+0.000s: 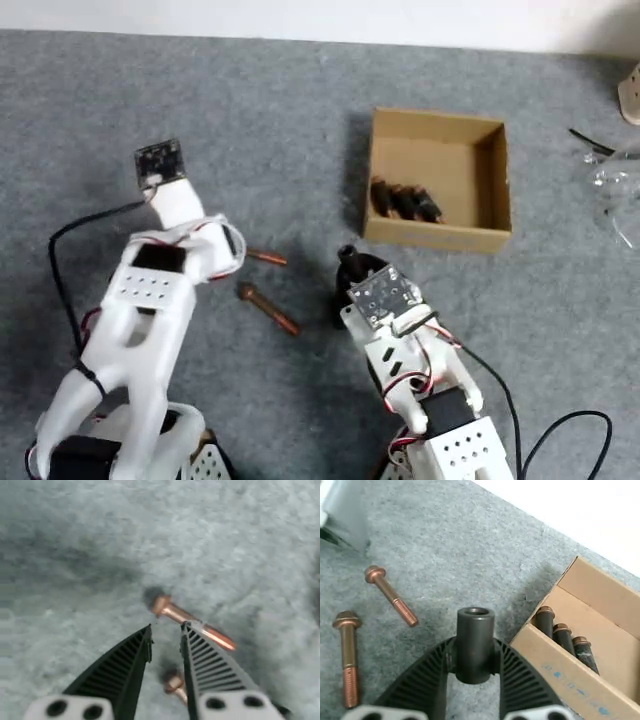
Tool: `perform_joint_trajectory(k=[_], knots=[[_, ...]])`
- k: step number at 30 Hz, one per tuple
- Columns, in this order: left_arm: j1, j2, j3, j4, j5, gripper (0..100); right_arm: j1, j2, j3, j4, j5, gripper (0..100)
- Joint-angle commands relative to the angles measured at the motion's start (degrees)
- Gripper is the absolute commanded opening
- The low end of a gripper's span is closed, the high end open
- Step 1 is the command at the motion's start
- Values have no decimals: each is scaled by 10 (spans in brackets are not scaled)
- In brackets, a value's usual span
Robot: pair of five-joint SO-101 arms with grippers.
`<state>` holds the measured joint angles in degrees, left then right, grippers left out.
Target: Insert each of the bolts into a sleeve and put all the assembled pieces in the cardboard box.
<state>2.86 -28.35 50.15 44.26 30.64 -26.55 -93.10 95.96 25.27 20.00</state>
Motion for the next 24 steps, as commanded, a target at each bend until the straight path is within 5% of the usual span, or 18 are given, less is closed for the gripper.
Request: perform_joint_trajectory(k=[1,6,12,24], knots=[[28,0,-32,-4,11,53,9,-10,42,-21,6,5],[18,0,-12,7,69,31,9,-11,42,-22,6,5],[31,1,-6,10,159,143,9,-11,43,-22,6,5],[50,8,41,-35,181,145,9,-11,44,-22,6,5]])
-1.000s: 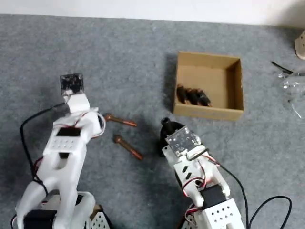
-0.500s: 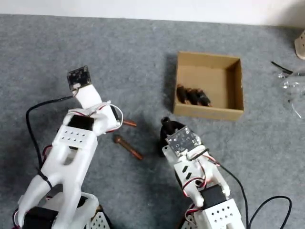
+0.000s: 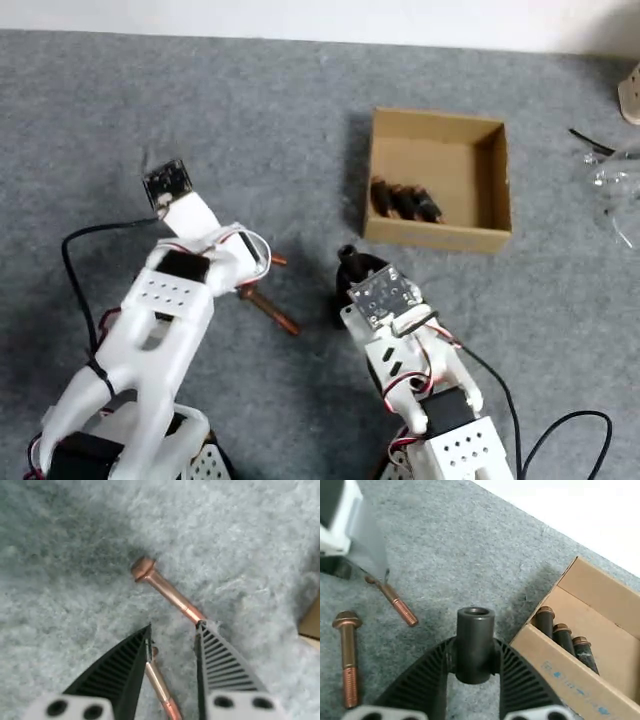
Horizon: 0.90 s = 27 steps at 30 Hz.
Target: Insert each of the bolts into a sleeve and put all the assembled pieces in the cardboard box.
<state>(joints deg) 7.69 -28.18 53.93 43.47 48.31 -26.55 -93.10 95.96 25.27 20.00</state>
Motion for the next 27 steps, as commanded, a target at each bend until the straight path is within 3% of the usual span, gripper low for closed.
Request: perform_joint_trajectory(k=[1,6,13,16,27], knots=[[1,16,7,-41,4,144,9,-11,44,-22,6,5],[0,117,-13,-102,4,144,9,-11,44,-22,6,5],[-22,237,-81,-104,6,143,9,-11,44,-22,6,5],[-36,250,-92,-104,40,143,9,-11,44,-22,6,5],[-35,248,-103,-107,40,143,9,-11,44,-22,6,5]])
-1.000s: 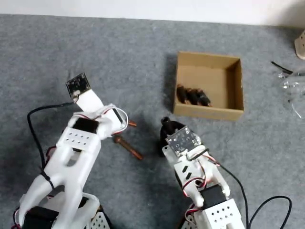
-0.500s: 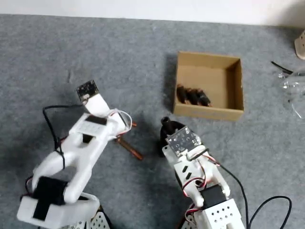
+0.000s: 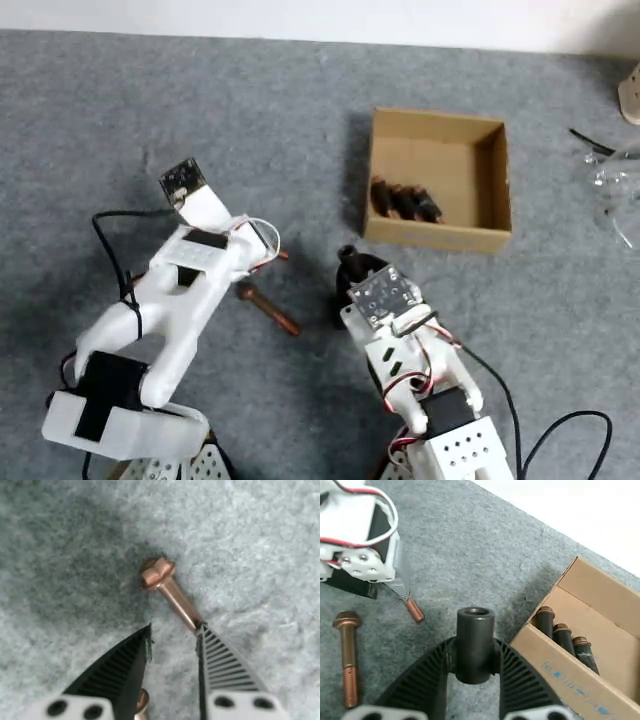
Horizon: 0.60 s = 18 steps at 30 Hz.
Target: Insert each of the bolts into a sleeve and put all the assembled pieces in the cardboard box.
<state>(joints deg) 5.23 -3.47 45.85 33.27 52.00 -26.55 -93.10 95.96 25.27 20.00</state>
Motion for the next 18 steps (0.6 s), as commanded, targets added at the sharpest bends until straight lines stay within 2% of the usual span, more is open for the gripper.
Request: perform_joint_trajectory(k=[1,11,18], knots=[[-12,1,-29,-5,4,143,9,-11,44,-22,6,5],[-46,9,-47,-11,25,143,9,-11,44,-22,6,5],[-59,9,1,-112,40,143,9,-11,44,-22,6,5]])
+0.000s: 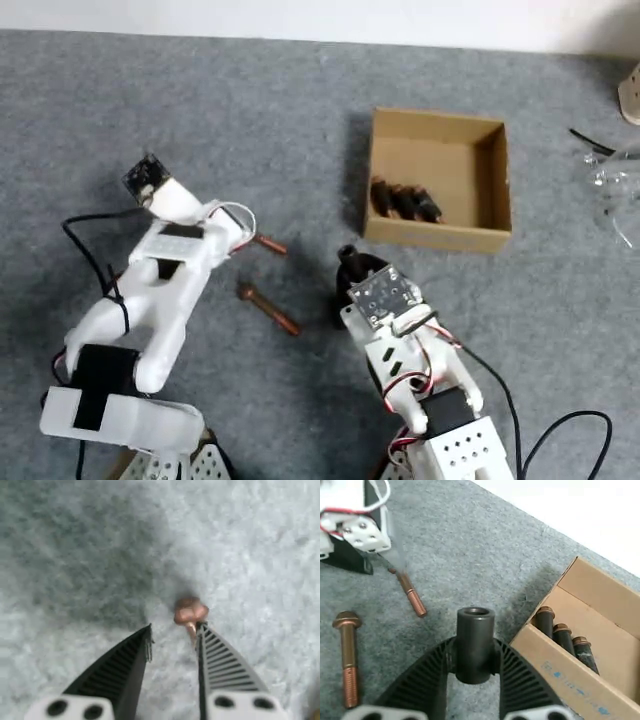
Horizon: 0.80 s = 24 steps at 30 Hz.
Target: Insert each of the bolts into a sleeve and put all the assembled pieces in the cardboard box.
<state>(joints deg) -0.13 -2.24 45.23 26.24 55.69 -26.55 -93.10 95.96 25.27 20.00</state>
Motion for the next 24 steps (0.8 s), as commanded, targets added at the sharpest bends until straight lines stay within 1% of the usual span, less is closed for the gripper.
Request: perform_joint_trajectory(k=[1,4,10,14,18,24], knots=[[-6,-3,12,-51,4,143,9,-11,44,-22,6,5],[-4,-3,15,-53,3,143,9,-11,44,-22,6,5],[29,-4,16,-53,-31,143,9,-11,44,-22,6,5],[28,-3,5,-52,-30,143,9,-11,44,-22,6,5],[29,31,-48,19,-18,143,9,-11,44,-22,6,5],[30,127,-174,149,-13,143,9,-11,44,-22,6,5]])
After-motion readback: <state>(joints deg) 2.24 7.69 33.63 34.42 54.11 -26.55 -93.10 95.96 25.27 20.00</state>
